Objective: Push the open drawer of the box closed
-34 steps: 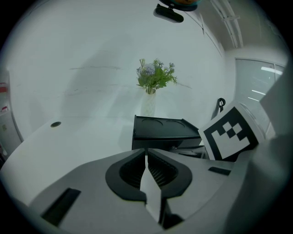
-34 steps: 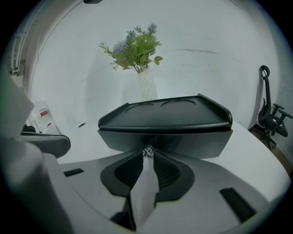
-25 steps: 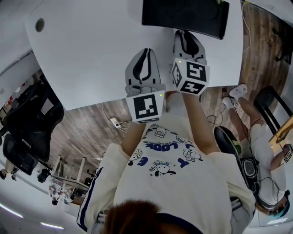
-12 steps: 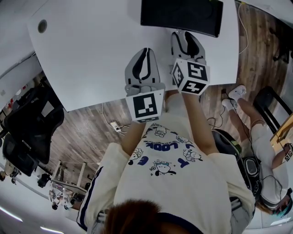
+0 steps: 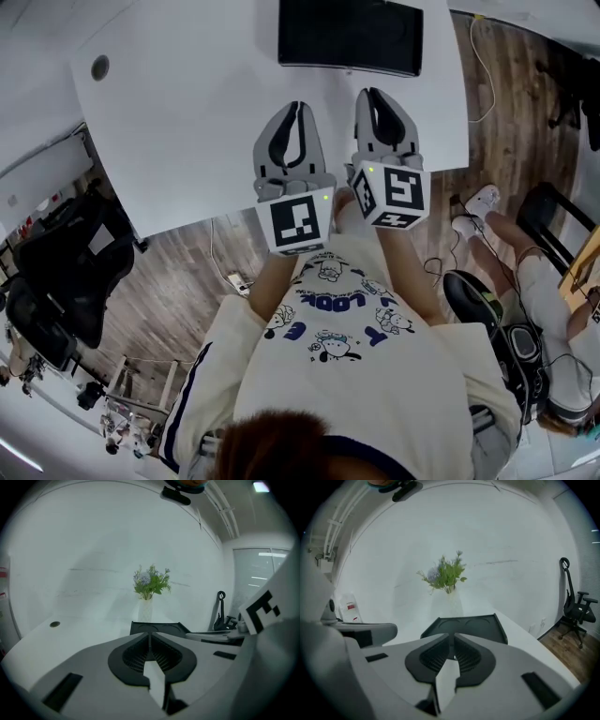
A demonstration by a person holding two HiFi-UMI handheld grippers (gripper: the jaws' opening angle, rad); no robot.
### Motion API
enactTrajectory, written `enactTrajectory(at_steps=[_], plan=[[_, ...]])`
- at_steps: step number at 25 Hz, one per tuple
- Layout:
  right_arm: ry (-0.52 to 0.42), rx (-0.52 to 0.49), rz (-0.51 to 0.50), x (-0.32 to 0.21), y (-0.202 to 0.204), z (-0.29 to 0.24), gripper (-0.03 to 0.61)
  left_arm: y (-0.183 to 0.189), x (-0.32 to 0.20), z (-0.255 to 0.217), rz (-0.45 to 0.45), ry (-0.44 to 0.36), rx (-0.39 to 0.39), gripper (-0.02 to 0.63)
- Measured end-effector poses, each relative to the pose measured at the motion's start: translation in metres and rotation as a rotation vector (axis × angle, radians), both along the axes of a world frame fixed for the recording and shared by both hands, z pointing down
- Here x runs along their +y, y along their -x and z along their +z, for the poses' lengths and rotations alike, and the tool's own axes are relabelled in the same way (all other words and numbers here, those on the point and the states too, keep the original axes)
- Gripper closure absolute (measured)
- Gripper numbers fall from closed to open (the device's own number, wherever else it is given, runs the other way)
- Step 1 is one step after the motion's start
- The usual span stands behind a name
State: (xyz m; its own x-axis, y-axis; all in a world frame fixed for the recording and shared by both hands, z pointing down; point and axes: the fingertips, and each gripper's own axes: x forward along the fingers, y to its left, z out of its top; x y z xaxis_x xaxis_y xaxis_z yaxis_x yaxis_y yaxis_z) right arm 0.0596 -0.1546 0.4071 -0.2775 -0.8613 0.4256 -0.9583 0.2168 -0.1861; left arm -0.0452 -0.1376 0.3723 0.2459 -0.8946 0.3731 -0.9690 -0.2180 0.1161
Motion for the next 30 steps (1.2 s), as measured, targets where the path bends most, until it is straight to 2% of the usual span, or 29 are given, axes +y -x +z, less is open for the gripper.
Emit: enactTrajectory(at_steps=[5, 8, 16, 30], plan=[[-0.147, -0.012, -0.006, 0.008, -0.003, -0.052, 0.532, -0.012, 0.000, -0.027, 0.014, -0.073, 0.004, 0.586], [-0.202, -0.007, -0.025, 0.012, -0.003, -0.070, 0.532, -0.017, 0.004, -0.046, 0.021, -0.117, -0.001, 0.586], [-0.261, 0.004, -0.035, 0.029, 0.003, -0.098, 0.533, -0.007, 0.018, -0.083, 0.001, -0.204, -0.016, 0.586], [-0.342, -0.008, -0.077, 0.038, 0.006, -0.128, 0.534, 0.000, 0.028, -0.117, -0.046, -0.300, -0.041, 0.586]])
